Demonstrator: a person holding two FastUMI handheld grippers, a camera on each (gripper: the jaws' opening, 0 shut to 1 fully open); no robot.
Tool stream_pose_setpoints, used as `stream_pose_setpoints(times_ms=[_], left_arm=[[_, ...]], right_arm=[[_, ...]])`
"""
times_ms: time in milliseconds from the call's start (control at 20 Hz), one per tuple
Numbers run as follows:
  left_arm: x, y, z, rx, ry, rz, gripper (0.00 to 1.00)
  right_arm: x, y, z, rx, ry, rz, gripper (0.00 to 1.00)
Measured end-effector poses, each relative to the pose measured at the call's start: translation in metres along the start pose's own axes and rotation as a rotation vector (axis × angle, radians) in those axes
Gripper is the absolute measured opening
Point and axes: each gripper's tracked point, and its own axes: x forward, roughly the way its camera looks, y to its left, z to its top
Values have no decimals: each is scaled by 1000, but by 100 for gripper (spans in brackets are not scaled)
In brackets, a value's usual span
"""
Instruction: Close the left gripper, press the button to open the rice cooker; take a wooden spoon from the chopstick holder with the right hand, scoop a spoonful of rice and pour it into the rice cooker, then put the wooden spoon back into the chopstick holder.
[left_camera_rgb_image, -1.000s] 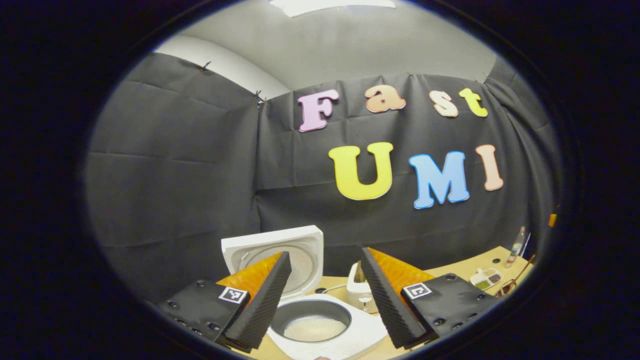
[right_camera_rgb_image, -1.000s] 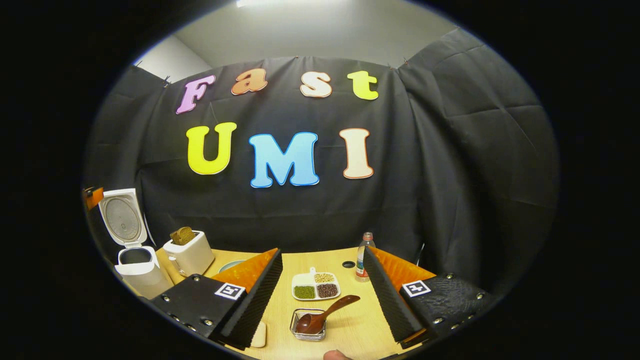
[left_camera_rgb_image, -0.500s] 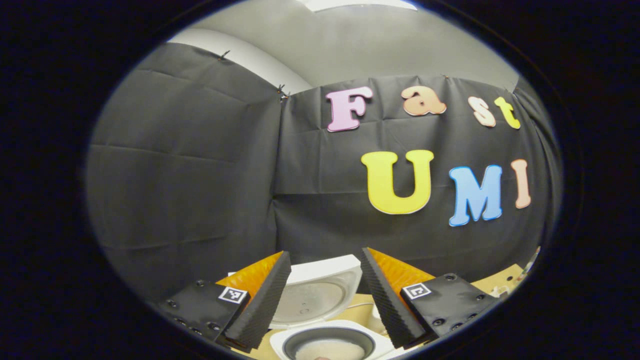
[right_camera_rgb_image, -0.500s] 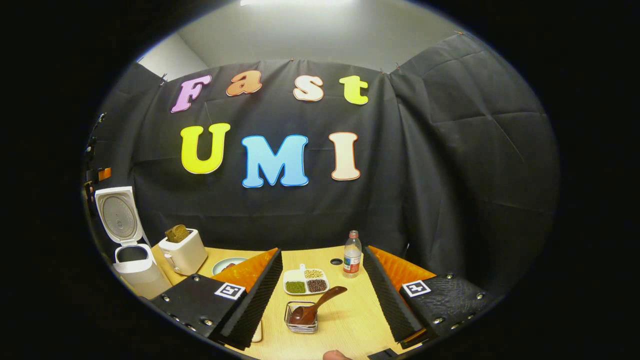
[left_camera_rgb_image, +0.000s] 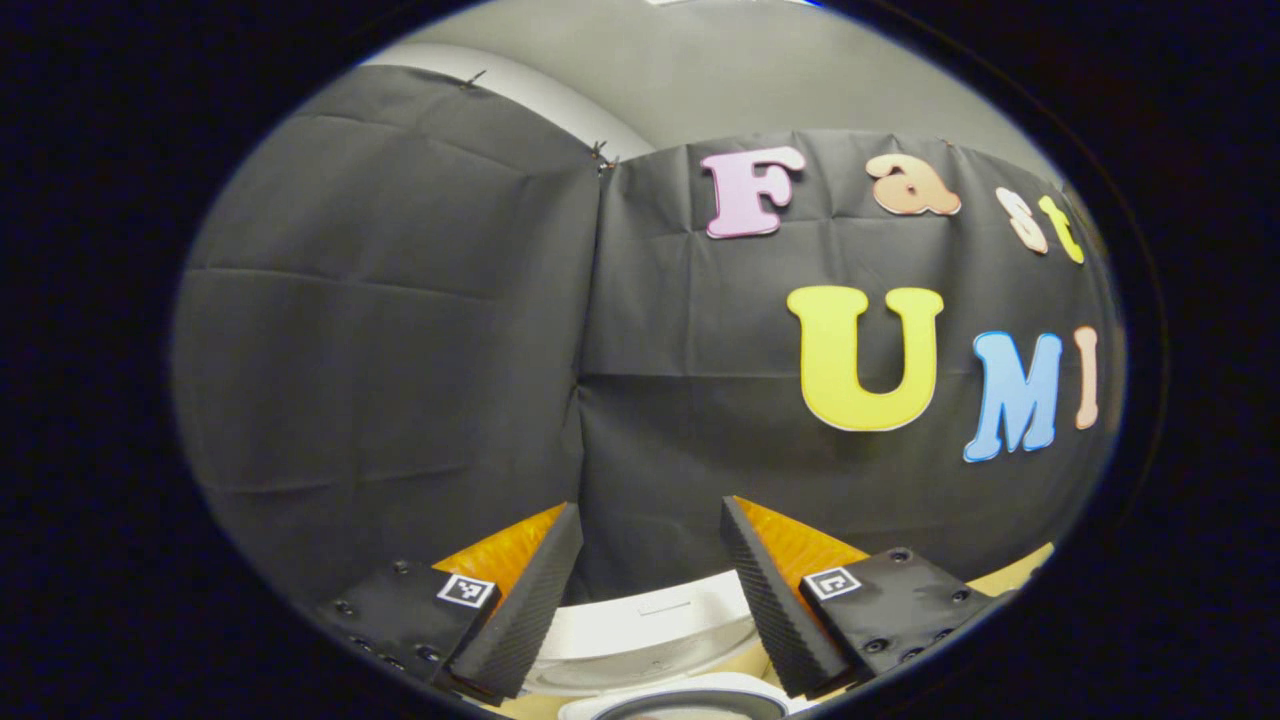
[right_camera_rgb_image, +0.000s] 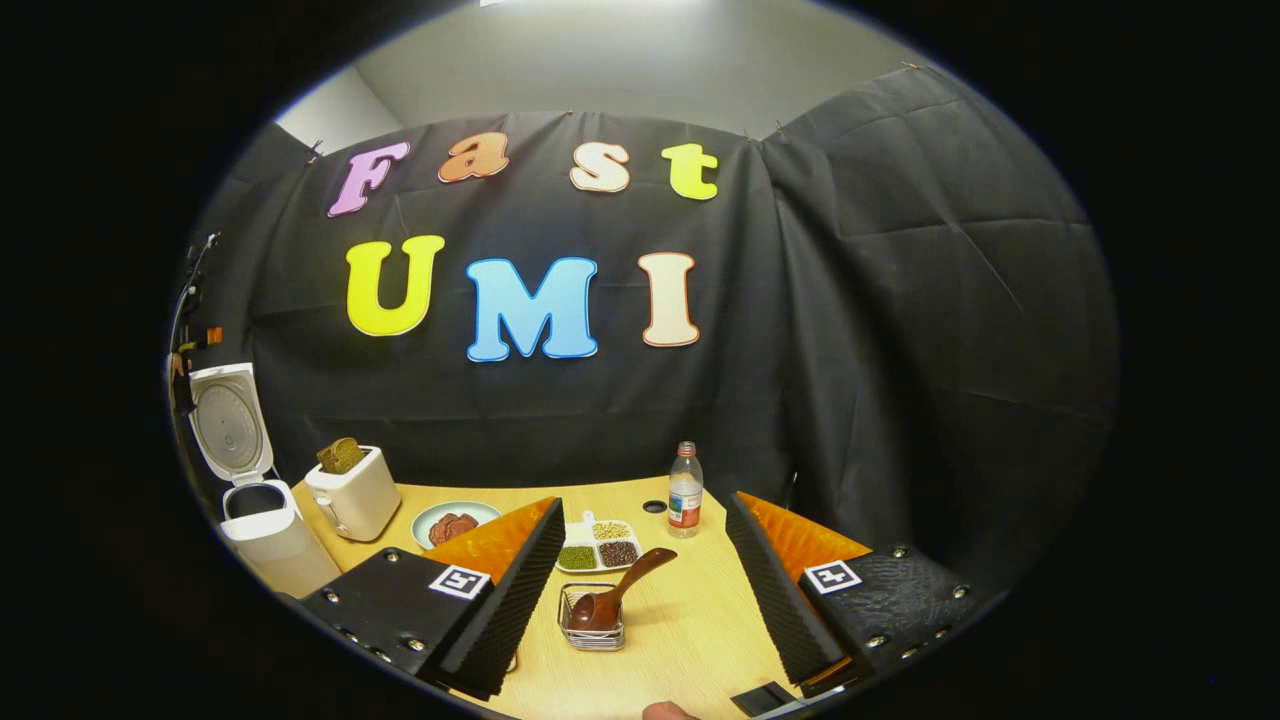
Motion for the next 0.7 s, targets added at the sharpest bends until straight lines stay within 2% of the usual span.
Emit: stream_pose_setpoints(times_ms=[50,100,200,250,300,350,400,500,550,700], left_arm=[[8,-1,-9,9,20,4,100],[17,-2,-16,10,32,10,96],[29,1,-31,6,67,26,100],[35,3,-38,2,94,31,96],[39,4,-46,-15,129,35,100],[41,8,-52,2,133,39,96],[41,6,-45,-7,128,35,100],[36,4,-48,-3,131,34,96],[30,3,-47,-1,128,32,100],[14,-2,-50,-2,125,30,96]], right_arm=[[-1,-1,2,-7,-4,-2,99],[-1,-2,2,-17,-6,-5,99],[-2,0,4,-33,-8,3,99],[-2,1,5,-36,-9,8,99],[-1,3,6,-37,-11,15,98],[-1,5,6,-37,-12,24,98],[0,6,6,-39,-12,33,98],[2,9,9,-40,-17,51,98],[3,12,10,-35,-20,64,98],[6,21,13,-38,-33,103,98]])
